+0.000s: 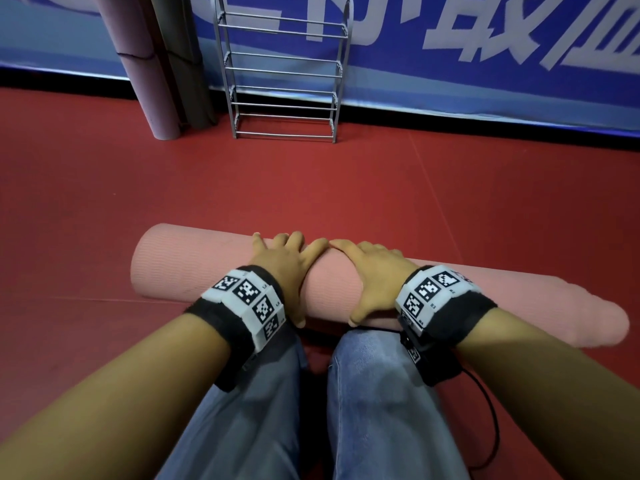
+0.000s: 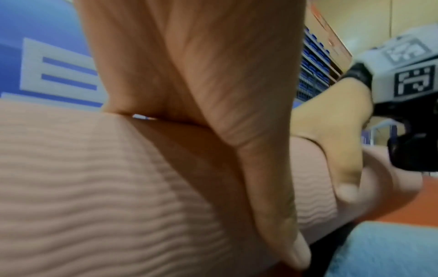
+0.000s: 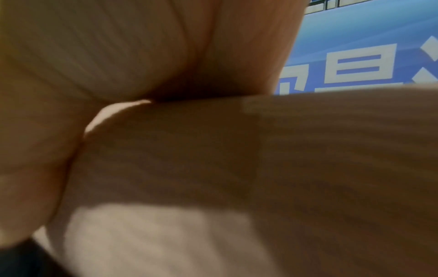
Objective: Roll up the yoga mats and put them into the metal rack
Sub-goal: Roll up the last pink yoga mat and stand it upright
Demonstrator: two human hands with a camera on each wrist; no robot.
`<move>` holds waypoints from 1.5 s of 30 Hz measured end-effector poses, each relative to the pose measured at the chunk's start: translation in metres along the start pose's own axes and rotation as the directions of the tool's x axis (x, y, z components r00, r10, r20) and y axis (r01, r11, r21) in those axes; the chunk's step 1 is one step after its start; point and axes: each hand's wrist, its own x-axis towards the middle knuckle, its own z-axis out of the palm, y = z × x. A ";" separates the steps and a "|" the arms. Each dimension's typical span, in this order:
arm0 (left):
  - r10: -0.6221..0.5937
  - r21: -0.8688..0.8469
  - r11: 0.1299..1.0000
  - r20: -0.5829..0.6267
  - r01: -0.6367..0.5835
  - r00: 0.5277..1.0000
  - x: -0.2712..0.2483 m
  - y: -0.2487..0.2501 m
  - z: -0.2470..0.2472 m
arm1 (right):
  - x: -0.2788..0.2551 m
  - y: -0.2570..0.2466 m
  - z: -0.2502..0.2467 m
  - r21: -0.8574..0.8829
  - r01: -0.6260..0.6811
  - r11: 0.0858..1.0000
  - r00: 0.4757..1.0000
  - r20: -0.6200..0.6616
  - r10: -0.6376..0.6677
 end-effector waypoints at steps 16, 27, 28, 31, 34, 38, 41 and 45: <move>-0.035 -0.048 0.998 -0.005 0.035 0.999 0.006 -0.001 -0.009 | -0.004 -0.005 0.000 -0.078 -0.006 0.997 1.000 -0.005 0.006; 0.013 0.026 1.000 -0.045 -0.012 0.999 -0.026 0.007 -0.034 | -0.030 -0.007 -0.018 -0.048 0.052 0.997 0.997 -0.046 -0.054; 0.021 0.035 0.999 -0.034 -0.020 0.999 -0.028 0.008 -0.038 | -0.032 -0.007 -0.020 -0.039 0.059 0.997 0.997 -0.037 -0.061; 0.029 0.026 0.999 0.041 -0.030 0.999 -0.030 0.008 -0.040 | -0.033 -0.007 -0.021 -0.029 0.089 0.996 0.996 0.000 -0.089; 0.027 -0.046 0.999 0.068 -0.024 0.997 -0.028 0.005 -0.034 | -0.026 -0.006 -0.017 0.017 0.086 0.996 0.996 0.029 -0.087; 0.014 -0.015 1.000 0.080 -0.013 0.997 -0.028 0.003 -0.024 | -0.015 -0.002 -0.011 0.084 0.042 0.996 0.997 0.068 -0.048; -0.004 -0.007 1.000 0.070 0.004 0.998 -0.025 0.002 -0.019 | -0.013 -0.001 -0.010 0.108 0.057 0.992 0.996 0.062 -0.064; -0.015 -0.055 0.998 0.116 0.022 0.993 -0.015 -0.003 -0.024 | -0.019 -0.007 -0.004 -0.003 0.058 0.998 0.998 -0.005 -0.058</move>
